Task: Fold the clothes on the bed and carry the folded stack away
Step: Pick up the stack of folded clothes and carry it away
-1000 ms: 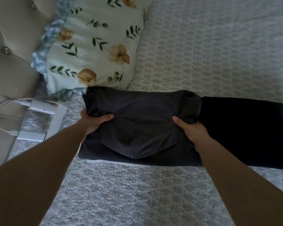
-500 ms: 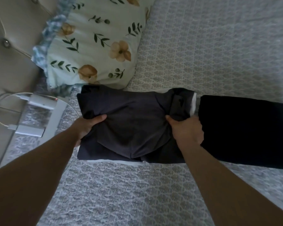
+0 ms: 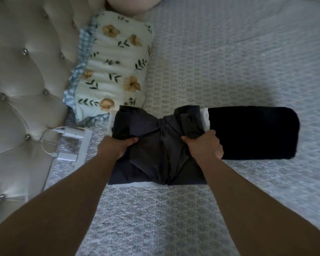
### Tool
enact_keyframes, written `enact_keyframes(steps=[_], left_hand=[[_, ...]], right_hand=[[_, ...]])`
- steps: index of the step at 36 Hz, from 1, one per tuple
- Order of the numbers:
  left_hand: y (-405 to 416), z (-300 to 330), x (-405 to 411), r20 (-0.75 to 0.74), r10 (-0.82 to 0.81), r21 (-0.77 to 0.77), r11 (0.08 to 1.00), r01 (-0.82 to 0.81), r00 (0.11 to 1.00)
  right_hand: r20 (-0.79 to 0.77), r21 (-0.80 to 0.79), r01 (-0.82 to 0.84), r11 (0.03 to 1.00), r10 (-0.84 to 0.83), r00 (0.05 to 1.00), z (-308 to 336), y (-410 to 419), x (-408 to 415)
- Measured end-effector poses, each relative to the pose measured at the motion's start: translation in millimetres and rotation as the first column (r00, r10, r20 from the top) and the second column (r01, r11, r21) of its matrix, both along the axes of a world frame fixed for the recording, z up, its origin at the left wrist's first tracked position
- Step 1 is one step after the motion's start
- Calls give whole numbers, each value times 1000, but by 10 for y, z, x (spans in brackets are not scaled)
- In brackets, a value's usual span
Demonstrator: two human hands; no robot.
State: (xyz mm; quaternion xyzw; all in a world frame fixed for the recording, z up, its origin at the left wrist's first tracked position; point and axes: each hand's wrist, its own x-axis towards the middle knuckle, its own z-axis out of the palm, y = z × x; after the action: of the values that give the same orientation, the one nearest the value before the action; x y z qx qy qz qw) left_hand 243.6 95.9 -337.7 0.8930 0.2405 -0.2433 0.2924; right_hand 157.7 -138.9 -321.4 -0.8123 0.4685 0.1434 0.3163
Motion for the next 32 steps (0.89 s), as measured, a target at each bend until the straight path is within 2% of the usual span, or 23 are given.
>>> enact_keyframes(steps=[6, 10, 13, 22, 27, 32], left_hand=[[-374, 812, -504, 20, -108, -11, 994, 109, 994], [-802, 1279, -1013, 34, -170, -19, 985, 171, 985], [-1196, 1510, -1450, 50, -194, -85, 977, 198, 980], [-2806, 1809, -2762, 91, -372, -164, 909, 382, 924], [-3683, 1858, -3628, 103, -374, -200, 900, 387, 922], [-4434, 1899, -4402, 58, -419, -209, 883, 421, 906]], right_hand=[[42, 70, 101, 992, -104, 994, 746, -370, -732], [75, 27, 156, 987, -158, 985, 1217, -700, -1346], [110, -19, 206, 978, -203, 973, 1492, -1061, -1873], [173, -41, 369, 929, -357, 918, 1909, -2437, -3561], [189, 5, 377, 926, -371, 909, 2057, -3229, -4490], [152, -15, 428, 904, -421, 894, 2199, -3864, -5298]])
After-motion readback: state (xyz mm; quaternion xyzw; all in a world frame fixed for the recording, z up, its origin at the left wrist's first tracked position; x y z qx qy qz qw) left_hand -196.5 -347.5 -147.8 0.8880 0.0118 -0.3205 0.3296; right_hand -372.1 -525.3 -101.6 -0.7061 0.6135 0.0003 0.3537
